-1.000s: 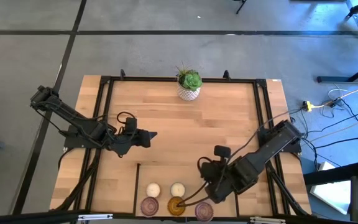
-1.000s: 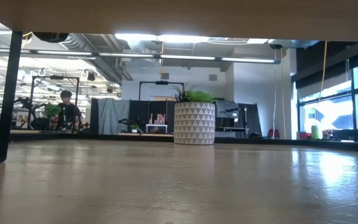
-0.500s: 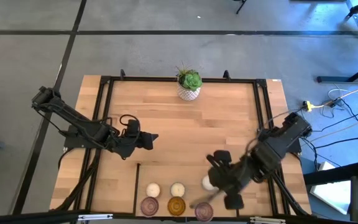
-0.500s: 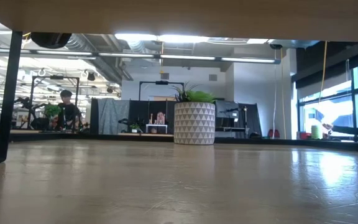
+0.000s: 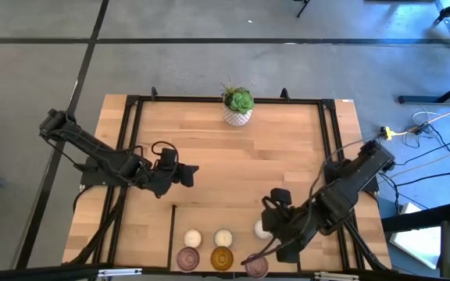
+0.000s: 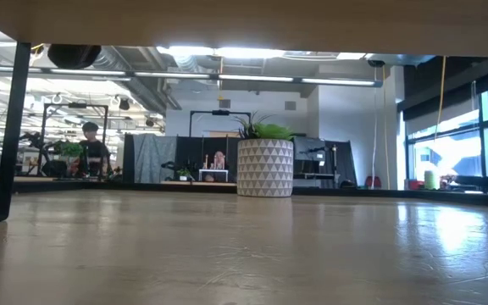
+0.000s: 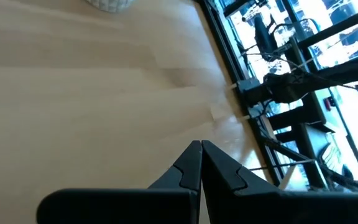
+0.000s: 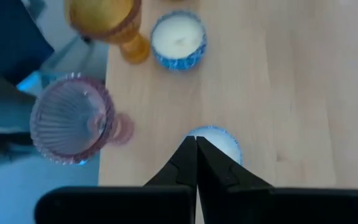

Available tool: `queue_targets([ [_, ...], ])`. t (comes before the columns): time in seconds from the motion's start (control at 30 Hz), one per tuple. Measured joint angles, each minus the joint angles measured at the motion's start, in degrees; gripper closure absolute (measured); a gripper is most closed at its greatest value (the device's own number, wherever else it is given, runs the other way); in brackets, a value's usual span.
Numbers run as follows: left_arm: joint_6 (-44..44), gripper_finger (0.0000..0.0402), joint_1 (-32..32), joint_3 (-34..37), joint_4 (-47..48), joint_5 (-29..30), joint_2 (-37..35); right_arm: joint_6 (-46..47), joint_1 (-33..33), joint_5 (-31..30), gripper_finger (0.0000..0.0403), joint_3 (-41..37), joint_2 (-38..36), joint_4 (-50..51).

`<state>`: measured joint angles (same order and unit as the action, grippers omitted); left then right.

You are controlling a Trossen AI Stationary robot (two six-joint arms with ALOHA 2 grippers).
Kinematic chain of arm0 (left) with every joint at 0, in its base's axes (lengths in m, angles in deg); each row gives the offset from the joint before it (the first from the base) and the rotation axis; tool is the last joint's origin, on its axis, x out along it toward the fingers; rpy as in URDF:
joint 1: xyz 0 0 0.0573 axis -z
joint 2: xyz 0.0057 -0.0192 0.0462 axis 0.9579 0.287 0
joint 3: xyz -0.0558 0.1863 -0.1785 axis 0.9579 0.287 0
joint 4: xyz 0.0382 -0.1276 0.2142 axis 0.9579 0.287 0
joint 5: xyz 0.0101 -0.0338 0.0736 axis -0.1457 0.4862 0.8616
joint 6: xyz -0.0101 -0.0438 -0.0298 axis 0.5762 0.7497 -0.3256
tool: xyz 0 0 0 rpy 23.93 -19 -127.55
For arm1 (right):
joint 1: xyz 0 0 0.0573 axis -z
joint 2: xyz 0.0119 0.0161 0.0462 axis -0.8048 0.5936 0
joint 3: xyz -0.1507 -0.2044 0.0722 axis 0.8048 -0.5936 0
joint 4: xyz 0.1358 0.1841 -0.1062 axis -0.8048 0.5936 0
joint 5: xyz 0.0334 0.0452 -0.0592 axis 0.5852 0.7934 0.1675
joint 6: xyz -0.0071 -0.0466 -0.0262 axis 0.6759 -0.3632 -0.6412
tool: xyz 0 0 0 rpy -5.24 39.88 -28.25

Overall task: Pick & Place candle stick holders
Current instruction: Put the light blue scented candle on the shelf

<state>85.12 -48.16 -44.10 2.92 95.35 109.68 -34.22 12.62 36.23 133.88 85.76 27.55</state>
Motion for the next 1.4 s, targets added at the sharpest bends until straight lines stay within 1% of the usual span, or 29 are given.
queue_targets([
  [0.07, -1.8, 0.04, -0.9, 0.0, 0.2, -0.2, -0.8, 0.8, 0.8, -0.9, 0.0402, -5.2, -3.4, -4.3],
  [0.13, -4.1, 0.04, -2.5, 0.0, 0.4, -1.1, -1.6, 1.7, 1.9, -1.6, 0.0402, -12.3, -7.5, -10.4],
  [0.27, -9.6, 0.04, -7.0, 0.0, 1.5, -5.2, -4.3, 4.1, 5.8, -0.9, 0.0402, -29.4, -16.7, -24.7],
  [0.33, -12.4, 0.04, -9.7, 0.0, 1.5, -8.1, -5.6, 6.3, 7.6, -1.2, 0.0402, -36.5, -21.3, -30.9],
  [0.43, -16.3, 0.04, -14.2, 0.0, 1.4, -13.4, -7.5, 10.0, 9.2, -3.6, 0.0402, -44.1, -26.4, -32.9],
  [0.5, -18.9, 0.04, -17.2, 0.0, 1.5, -17.1, -8.6, 12.9, 10.1, -2.6, 0.0402, -47.3, -28.7, -32.4],
  [0.6, -22.8, 0.04, -21.4, 0.0, 1.6, -22.6, -9.9, 17.7, 10.4, -0.5, 0.0403, -49.9, -29.6, -32.6],
  [0.7, -25.5, 0.04, -25.6, 0.0, 1.5, -27.5, -10.3, 22.0, 8.8, -1.6, 0.0403, -51.0, -29.1, -34.6],
  [0.83, -28.1, 0.04, -30.3, 0.0, 1.4, -33.0, -10.3, 24.9, 7.0, -0.7, 0.0403, -51.1, -28.5, -37.6],
  [1.0, -29.6, 0.04, -34.3, 0.0, 0.9, -36.4, -10.3, 26.3, 6.9, -1.4, 0.0403, -51.1, -28.7, -36.0],
  [1.1, -31.2, 0.04, -35.9, 0.0, 1.0, -39.1, -10.3, 25.7, 7.8, 0.1, 0.0403, -51.1, -28.8, -35.2],
  [1.27, -31.4, 0.04, -36.7, 0.0, 0.6, -40.9, -10.3, 26.1, 8.4, 1.9, 0.0403, -51.1, -28.8, -35.0],
  [1.4, -32.7, 0.04, -36.7, 0.0, 1.1, -41.6, -10.3, 25.7, 8.9, 2.9, 0.0403, -51.1, -27.2, -33.4],
])
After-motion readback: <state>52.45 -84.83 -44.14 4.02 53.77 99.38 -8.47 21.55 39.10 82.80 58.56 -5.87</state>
